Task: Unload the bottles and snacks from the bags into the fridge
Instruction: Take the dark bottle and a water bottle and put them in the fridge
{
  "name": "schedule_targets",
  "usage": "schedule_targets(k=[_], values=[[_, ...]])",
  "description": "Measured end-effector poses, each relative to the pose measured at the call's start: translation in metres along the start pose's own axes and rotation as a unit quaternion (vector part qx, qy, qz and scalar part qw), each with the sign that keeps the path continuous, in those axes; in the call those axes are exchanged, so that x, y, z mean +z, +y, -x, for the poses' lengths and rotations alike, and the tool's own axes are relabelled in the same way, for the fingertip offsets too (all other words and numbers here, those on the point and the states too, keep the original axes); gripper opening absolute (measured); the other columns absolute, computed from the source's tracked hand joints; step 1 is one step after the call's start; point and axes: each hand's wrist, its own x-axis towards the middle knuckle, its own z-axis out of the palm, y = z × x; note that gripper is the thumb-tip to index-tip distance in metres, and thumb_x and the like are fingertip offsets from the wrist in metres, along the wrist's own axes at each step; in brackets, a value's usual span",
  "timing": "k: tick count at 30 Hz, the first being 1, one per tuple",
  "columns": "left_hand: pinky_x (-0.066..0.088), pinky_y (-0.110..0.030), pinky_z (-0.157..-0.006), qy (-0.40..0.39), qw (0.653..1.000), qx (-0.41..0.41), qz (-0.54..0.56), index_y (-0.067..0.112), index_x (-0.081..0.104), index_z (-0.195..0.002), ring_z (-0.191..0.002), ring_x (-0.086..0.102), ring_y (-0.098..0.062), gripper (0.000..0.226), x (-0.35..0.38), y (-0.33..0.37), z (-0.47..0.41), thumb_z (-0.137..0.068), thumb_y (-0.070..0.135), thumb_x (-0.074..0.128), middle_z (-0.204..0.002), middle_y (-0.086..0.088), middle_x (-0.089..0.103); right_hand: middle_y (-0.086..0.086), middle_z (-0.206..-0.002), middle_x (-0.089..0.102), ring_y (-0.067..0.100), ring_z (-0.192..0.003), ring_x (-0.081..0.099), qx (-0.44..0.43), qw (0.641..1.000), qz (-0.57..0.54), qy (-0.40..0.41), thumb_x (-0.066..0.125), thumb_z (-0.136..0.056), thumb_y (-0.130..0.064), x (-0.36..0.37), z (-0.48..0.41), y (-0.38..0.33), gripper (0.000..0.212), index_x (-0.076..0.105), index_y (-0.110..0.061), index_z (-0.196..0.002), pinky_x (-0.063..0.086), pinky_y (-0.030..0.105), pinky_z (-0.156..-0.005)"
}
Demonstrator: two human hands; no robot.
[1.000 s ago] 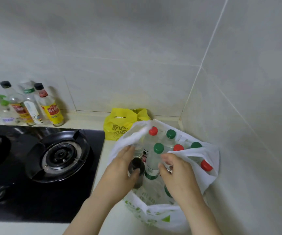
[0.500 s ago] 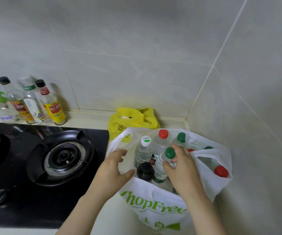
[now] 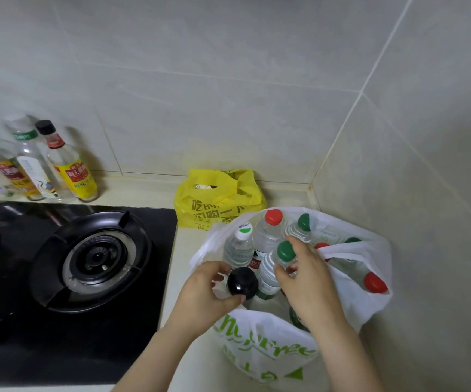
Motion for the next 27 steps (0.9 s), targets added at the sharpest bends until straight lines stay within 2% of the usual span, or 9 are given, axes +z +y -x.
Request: schedule_targets(k=[3,8,10,14,21,24,27], values=[[0.048,-0.018,-0.084,0.009,1.0,0.021,-0.008,0.033,0.06,-0.101,-0.095,0.056,0.004,0.046,0.007,0.0,-0.001,-0.062,0.032,0.083,-0.103,0.019,0.057,-0.002,-0.134,0.05,0.013,-0.106,0.057,0.003,1.0,0.003,0.0,0.065,-0.086,-0.022,0.002,0.0,0.002,0.061,0.04,-0.023,-0.142,0.048,0.031,-0.096],[0.048,-0.019,-0.083,0.026,0.998,0.046,-0.026,0.03,0.063,-0.103,-0.094,0.057,0.001,0.047,0.015,-0.003,-0.003,-0.061,0.033,0.083,-0.101,0.019,0.055,-0.002,-0.135,0.048,0.01,-0.097,0.058,0.009,1.0,-0.001,0.003,0.065,-0.086,-0.021,0.004,-0.001,0.003,0.06,0.041,-0.023,-0.141,0.05,0.031,-0.091],[0.047,-0.018,-0.083,0.036,0.997,0.056,-0.027,0.029,0.064,-0.103,-0.094,0.056,-0.001,0.046,0.017,-0.002,-0.003,-0.061,0.034,0.082,-0.099,0.019,0.054,-0.003,-0.136,0.048,0.013,-0.105,0.057,0.01,1.0,0.005,0.004,0.065,-0.086,-0.021,0.005,-0.002,0.004,0.06,0.041,-0.024,-0.141,0.05,0.032,-0.093],[0.042,-0.011,-0.079,0.057,0.995,0.075,-0.032,0.029,0.067,-0.095,-0.094,0.051,0.003,0.037,0.022,0.001,-0.005,-0.061,0.032,0.082,-0.094,0.019,0.055,-0.003,-0.131,0.05,0.013,-0.103,0.057,0.014,1.0,0.01,0.007,0.066,-0.086,-0.02,0.005,-0.002,0.004,0.056,0.044,-0.023,-0.138,0.049,0.028,-0.09],[0.038,-0.005,-0.072,0.076,0.993,0.09,-0.022,0.025,0.071,-0.086,-0.09,0.052,0.001,0.027,0.021,0.006,-0.007,-0.062,0.024,0.084,-0.085,0.016,0.057,-0.012,-0.102,0.045,0.018,-0.098,0.057,0.014,1.0,-0.007,0.015,0.069,-0.083,-0.017,0.005,-0.006,0.004,0.037,0.055,-0.021,-0.117,0.05,0.036,-0.086],[0.04,-0.008,-0.071,0.073,0.992,0.099,-0.023,0.025,0.072,-0.084,-0.09,0.053,-0.001,0.027,0.018,0.006,-0.005,-0.06,0.028,0.083,-0.084,0.016,0.057,-0.01,-0.096,0.051,0.02,-0.092,0.059,0.01,0.999,-0.025,0.021,0.073,-0.08,-0.016,0.004,-0.008,0.007,0.029,0.058,-0.022,-0.104,0.05,0.038,-0.082],[0.043,-0.012,-0.068,0.091,0.991,0.101,-0.002,0.026,0.07,-0.079,-0.087,0.056,-0.001,0.021,0.011,0.013,0.003,-0.061,0.03,0.079,-0.084,0.016,0.06,-0.008,-0.094,0.058,0.019,-0.085,0.061,0.019,0.998,-0.056,0.025,0.077,-0.075,-0.012,0.002,-0.008,0.009,0.03,0.06,-0.025,-0.096,0.052,0.037,-0.077]])
